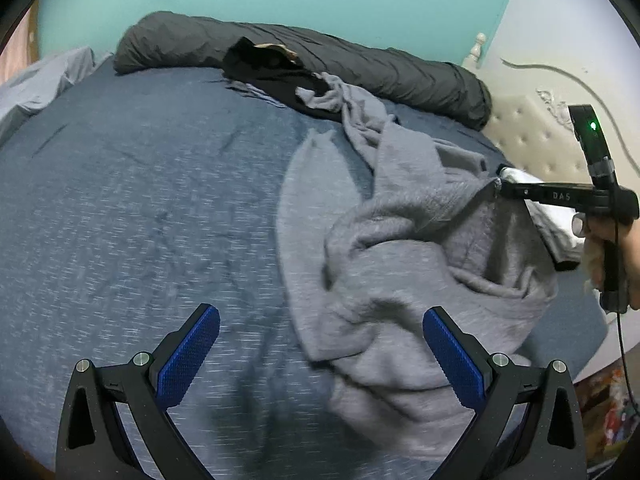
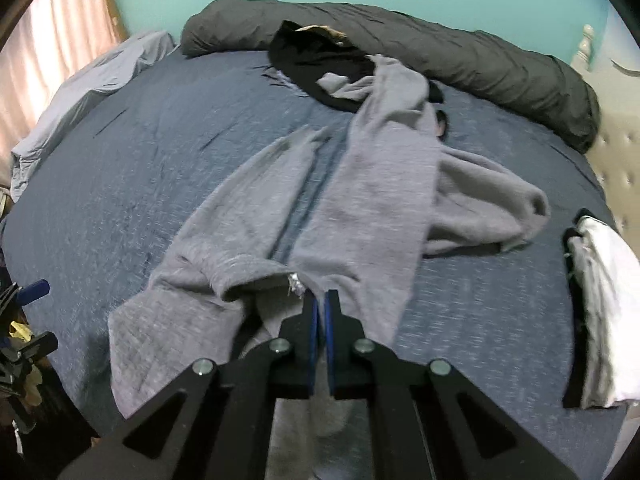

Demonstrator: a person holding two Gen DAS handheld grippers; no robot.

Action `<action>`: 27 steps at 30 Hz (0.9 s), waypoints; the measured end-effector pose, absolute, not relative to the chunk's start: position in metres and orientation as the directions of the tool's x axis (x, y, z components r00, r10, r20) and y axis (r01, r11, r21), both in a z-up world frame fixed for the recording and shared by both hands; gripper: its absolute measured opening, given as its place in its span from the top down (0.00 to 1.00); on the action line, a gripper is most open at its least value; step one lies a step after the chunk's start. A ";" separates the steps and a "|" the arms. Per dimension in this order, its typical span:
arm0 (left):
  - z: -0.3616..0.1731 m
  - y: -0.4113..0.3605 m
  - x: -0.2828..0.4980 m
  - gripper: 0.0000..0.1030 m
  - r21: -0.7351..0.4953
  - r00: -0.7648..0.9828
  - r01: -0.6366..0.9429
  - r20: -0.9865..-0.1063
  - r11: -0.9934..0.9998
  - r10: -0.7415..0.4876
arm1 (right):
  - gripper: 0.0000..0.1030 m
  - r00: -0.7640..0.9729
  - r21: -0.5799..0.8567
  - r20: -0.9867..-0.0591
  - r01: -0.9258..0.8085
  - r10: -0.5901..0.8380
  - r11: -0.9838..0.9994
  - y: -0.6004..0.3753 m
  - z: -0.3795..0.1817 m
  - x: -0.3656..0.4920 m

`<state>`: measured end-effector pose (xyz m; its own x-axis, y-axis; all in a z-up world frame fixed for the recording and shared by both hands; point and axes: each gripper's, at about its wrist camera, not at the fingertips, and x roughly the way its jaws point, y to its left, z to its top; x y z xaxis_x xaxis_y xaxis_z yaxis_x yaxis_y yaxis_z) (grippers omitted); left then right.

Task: Fold clothes
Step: 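Lay the grey sweatshirt flat on the bed with the right tool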

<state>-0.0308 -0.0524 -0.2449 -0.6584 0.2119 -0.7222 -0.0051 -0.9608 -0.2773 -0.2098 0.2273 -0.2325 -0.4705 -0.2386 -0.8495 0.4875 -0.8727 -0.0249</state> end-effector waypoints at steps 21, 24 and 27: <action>-0.254 0.059 -0.106 0.00 -0.061 -0.598 -0.195 -0.784 -0.979 0.168 | 0.97 -0.446 0.096 -0.838 0.446 -0.314 -0.890 0.294 -0.228 -0.196; -0.260 0.069 -0.115 0.00 -0.051 -0.584 -0.231 -0.792 -0.972 0.180 | 0.97 -0.441 0.113 -0.835 0.448 -0.329 -0.887 0.296 -0.232 -0.197; -0.268 0.078 -0.125 0.00 -0.040 -0.567 -0.257 -0.803 -0.966 0.184 | 0.97 -0.434 0.129 -0.836 0.441 -0.337 -0.888 0.300 -0.238 -0.199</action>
<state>-0.1254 0.0780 -0.2676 -0.5669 0.1836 -0.8031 -0.2567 -0.9657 -0.0396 -0.1991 0.3003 -0.2380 -0.4337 -0.3370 -0.8357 0.4411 -0.8881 0.1292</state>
